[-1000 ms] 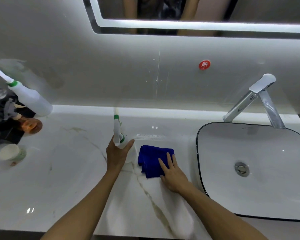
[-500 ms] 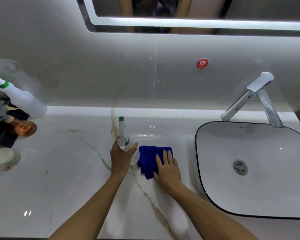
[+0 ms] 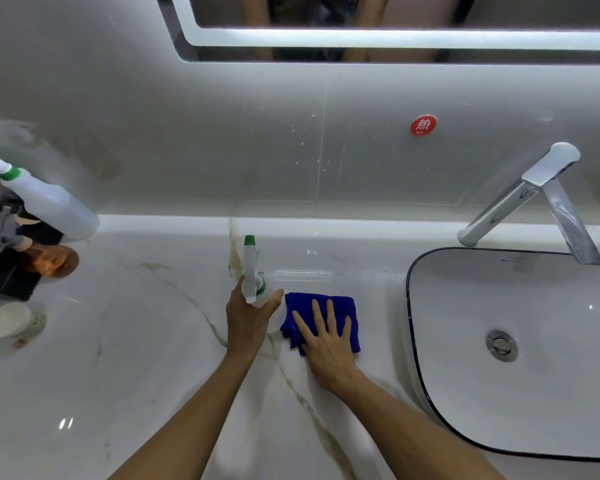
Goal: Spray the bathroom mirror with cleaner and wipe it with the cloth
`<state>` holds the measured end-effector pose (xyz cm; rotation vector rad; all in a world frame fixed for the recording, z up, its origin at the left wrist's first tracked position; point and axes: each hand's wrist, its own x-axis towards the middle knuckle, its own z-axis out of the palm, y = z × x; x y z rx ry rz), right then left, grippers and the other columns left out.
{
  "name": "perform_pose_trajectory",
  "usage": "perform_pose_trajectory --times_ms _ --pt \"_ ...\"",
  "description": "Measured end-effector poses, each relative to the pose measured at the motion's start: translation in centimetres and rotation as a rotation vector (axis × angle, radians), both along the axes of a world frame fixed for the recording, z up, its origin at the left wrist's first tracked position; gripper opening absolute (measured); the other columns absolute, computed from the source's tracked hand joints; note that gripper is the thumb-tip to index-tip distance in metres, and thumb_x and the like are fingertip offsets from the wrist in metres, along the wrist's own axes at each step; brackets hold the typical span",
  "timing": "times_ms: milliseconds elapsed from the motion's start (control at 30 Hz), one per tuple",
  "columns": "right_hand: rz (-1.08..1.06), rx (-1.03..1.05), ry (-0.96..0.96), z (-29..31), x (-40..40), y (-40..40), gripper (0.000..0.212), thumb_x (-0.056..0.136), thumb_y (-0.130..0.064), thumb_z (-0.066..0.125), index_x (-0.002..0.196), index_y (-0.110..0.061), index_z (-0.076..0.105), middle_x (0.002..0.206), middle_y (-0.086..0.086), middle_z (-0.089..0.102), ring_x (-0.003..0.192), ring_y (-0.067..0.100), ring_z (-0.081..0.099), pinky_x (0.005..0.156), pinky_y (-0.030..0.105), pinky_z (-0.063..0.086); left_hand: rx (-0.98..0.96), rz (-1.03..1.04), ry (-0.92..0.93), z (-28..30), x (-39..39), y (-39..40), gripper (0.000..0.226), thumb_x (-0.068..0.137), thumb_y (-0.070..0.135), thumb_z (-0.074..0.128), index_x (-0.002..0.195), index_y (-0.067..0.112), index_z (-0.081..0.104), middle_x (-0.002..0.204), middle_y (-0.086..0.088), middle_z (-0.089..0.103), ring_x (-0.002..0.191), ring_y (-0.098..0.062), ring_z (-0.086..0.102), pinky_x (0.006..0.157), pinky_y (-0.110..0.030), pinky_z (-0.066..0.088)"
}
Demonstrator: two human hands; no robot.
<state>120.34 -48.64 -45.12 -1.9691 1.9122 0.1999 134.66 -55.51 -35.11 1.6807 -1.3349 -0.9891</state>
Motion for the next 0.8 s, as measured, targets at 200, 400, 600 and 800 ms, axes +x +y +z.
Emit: perform_pose_trajectory --times_ms 200,400,600,800 --pt "0.023 -0.001 -0.026 0.1 -0.2 -0.2 0.068 0.105 -0.031 0.038 0.154 -0.036 -0.01 0.163 0.009 -0.019 0.145 0.038 -0.027 0.113 0.065 -0.01 -0.019 -0.023 -0.046 -0.2 0.2 -0.4 0.055 0.074 0.018 0.083 0.122 0.006 0.059 0.113 -0.012 0.066 0.099 -0.026 0.061 0.094 -0.037 0.051" --pt "0.045 0.042 -0.011 0.9 -0.4 -0.2 0.066 0.105 -0.039 0.032 0.155 -0.034 -0.011 0.162 0.009 -0.022 0.141 0.035 -0.033 0.114 0.064 -0.009 -0.008 -0.049 -0.06 0.2 0.3 -0.3 0.056 0.075 0.018 0.083 0.123 0.005 0.058 0.111 -0.013 0.067 0.099 -0.03 0.063 0.094 -0.042 0.054" --pt "0.042 0.097 -0.041 2.6 -0.6 -0.7 0.072 0.101 -0.05 0.038 0.156 -0.034 -0.005 0.164 0.007 -0.016 0.149 0.034 -0.019 0.119 0.062 0.0 -0.001 -0.077 -0.094 0.5 0.3 -0.2 0.067 0.072 0.03 0.085 0.127 0.008 0.053 0.11 -0.002 0.061 0.101 -0.02 0.057 0.088 -0.028 0.046" --pt "-0.07 -0.08 -0.179 6.5 -1.6 0.2 0.07 0.098 -0.049 0.044 0.157 -0.022 0.016 0.163 0.01 0.017 0.151 0.03 0.013 0.122 0.048 0.018 -0.045 -0.12 -0.118 -0.4 1.7 1.6 0.099 0.07 0.058 0.076 0.149 0.021 0.03 0.145 -0.003 0.047 0.131 -0.021 0.044 0.105 -0.036 0.041"
